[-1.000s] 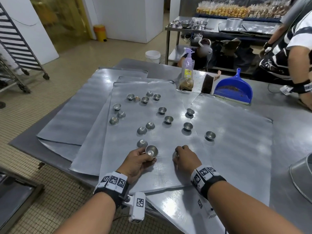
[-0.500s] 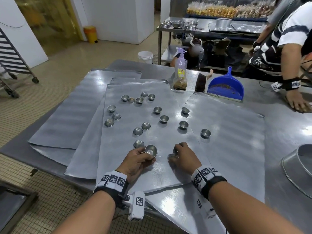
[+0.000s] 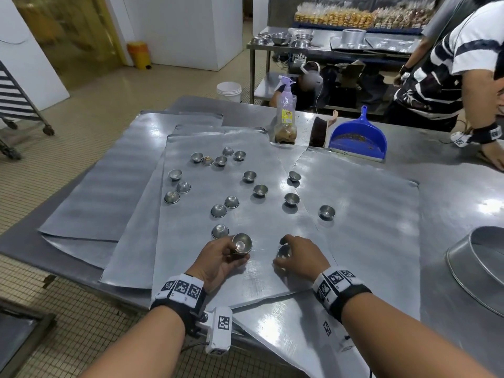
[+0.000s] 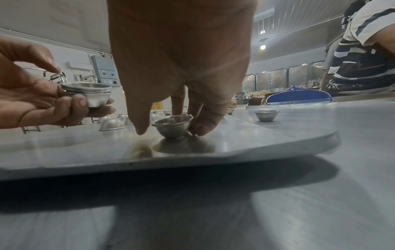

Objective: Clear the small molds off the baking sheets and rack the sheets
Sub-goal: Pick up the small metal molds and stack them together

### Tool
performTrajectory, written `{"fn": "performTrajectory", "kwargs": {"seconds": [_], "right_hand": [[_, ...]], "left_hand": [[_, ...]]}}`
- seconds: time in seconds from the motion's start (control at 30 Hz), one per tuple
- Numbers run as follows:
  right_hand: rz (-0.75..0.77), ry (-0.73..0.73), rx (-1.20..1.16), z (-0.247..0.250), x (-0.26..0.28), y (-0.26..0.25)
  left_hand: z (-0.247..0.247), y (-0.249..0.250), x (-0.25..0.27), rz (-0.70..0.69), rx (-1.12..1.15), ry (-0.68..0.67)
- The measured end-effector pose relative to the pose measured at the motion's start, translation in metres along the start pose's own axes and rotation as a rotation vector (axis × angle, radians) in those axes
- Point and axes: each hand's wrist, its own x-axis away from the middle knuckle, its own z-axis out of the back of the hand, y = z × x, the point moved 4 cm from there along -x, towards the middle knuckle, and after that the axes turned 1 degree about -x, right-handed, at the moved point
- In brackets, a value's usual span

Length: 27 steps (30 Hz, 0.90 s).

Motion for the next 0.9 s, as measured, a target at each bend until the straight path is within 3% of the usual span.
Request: {"fn": "performTrajectory", "kwargs": {"seconds": [0.13,0.3,0.4,0.63,0.7,0.8,0.9], "right_hand": [[-0.003,0.049,-0.048,0.009,0.006,-0.003],[0.143,0.177,-0.516,0.039,0.009,-0.031],[0.238,0.151,-0.453,0.042,0.011,-0.05],[0.232,0.134,-0.382,0.044,0.015,-0.031],[0.189,0.162,-0.383,0.052,0.01,-0.013],[-0.006,0.26,-0.249,0.068,-0.012,0.038],[-0.155,0.231,-0.127,0.079,-0.042,0.09]], "left_hand": [[-0.002,-0.003,-0.001,-0.016,-0.103,-0.046],[-0.014,-0.004,0.001,0.003,-0.017,-0.075],[-0.033,-0.003,0.002,0.03,0.106,-0.123],[-0.063,-0.005,-0.008,0.032,0.07,-0.178],[-0.066,-0.009,-0.019,0.04,0.069,-0.146],[-0.074,-0.013,-0.031,0.005,-0.078,-0.107],[-0.082,-0.018,-0.041,-0.008,-0.187,-0.125]]}}
